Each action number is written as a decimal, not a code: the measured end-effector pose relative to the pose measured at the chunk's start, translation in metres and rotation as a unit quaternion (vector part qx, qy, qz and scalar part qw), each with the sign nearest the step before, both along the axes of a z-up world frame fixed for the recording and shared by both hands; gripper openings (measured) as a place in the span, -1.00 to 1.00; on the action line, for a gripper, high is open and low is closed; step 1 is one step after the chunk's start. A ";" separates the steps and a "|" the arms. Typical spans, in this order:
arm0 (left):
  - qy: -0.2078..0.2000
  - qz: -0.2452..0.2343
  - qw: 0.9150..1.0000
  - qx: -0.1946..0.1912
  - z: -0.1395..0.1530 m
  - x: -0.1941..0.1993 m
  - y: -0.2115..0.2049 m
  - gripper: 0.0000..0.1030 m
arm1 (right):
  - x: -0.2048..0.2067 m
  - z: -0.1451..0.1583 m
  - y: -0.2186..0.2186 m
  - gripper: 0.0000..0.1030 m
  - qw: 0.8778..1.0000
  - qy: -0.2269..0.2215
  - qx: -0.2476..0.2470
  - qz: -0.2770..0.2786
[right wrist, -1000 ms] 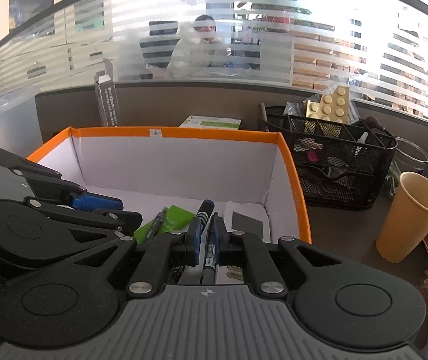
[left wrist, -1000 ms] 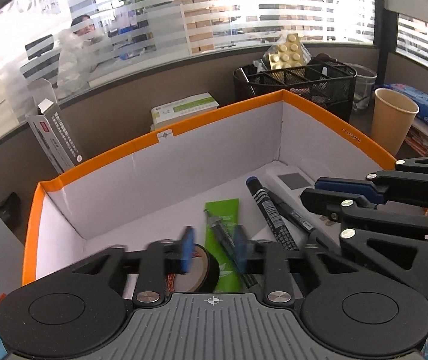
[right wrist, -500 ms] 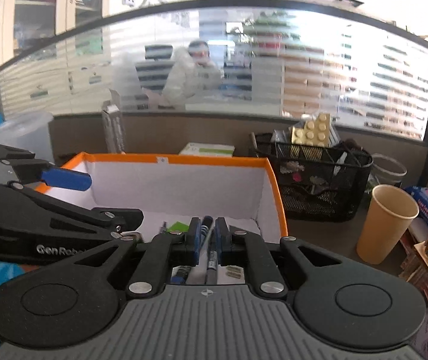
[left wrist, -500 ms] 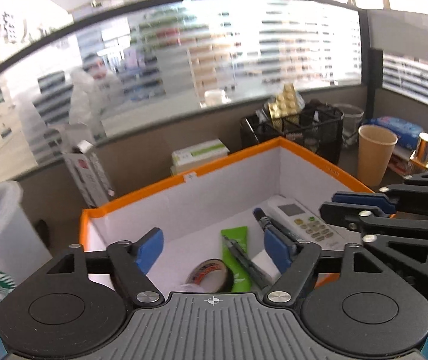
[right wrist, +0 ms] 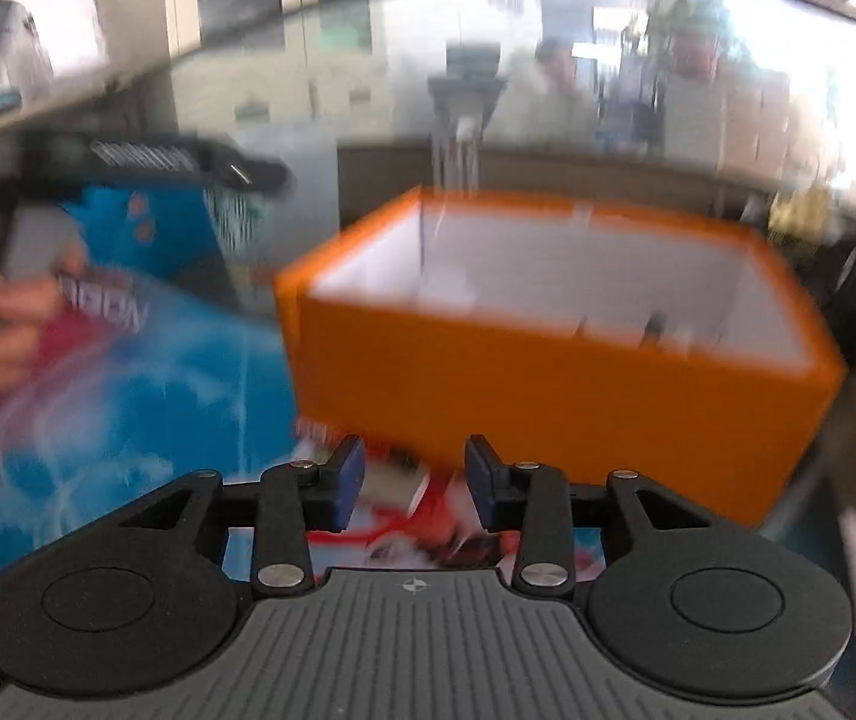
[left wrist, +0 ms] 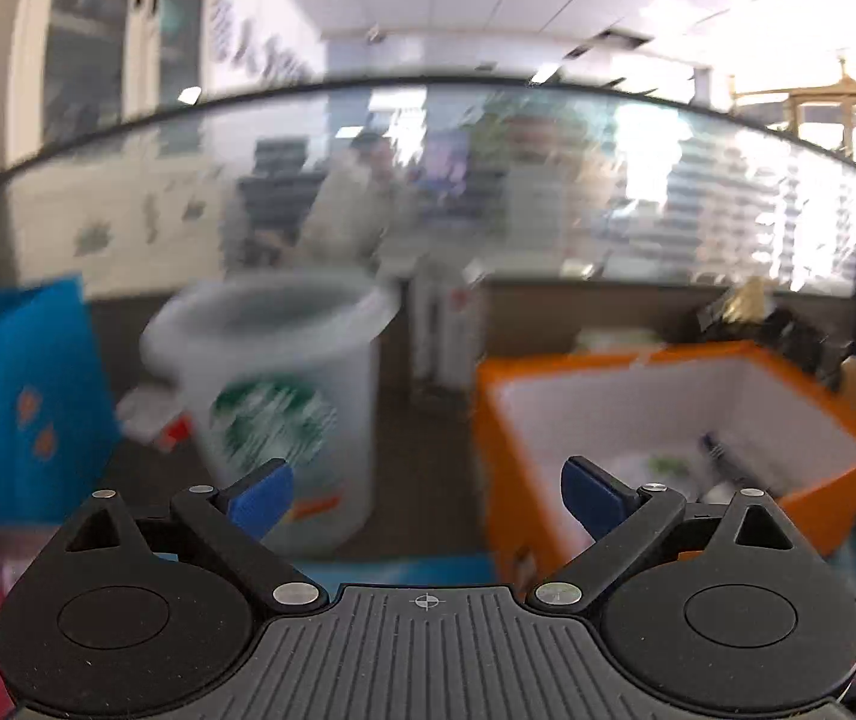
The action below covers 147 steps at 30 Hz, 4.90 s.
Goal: Organize rigid objects
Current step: 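Move both tools back toward the red lighter and USB stick on the mat, then grasp the red lighter with the right tool while the left tool grasps the USB stick, then lift and carry the lighter and USB stick over the orange box with both tools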
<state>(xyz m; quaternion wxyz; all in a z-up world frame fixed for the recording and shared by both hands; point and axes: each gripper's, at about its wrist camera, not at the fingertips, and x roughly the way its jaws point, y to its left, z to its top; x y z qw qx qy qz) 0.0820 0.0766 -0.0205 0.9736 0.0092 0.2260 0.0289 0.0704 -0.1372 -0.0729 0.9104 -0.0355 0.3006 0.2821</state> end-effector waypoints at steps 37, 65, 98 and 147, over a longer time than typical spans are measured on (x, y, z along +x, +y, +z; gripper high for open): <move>0.102 0.051 0.993 0.007 -0.068 0.010 0.043 0.90 | -0.027 -0.021 0.095 0.15 0.983 0.052 -0.007 0.178; 0.114 0.036 0.993 0.017 -0.068 -0.022 0.031 0.91 | 0.002 -0.034 0.065 -0.64 0.995 -0.014 -0.084 0.045; 0.116 -0.027 0.993 -0.010 -0.101 -0.091 -0.031 0.65 | -0.015 -0.044 0.019 0.65 0.998 -0.012 -0.056 -0.021; 0.052 -0.068 0.996 -0.017 -0.047 -0.081 -0.044 -0.58 | -0.045 0.008 0.002 -0.66 0.995 -0.085 -0.029 -0.047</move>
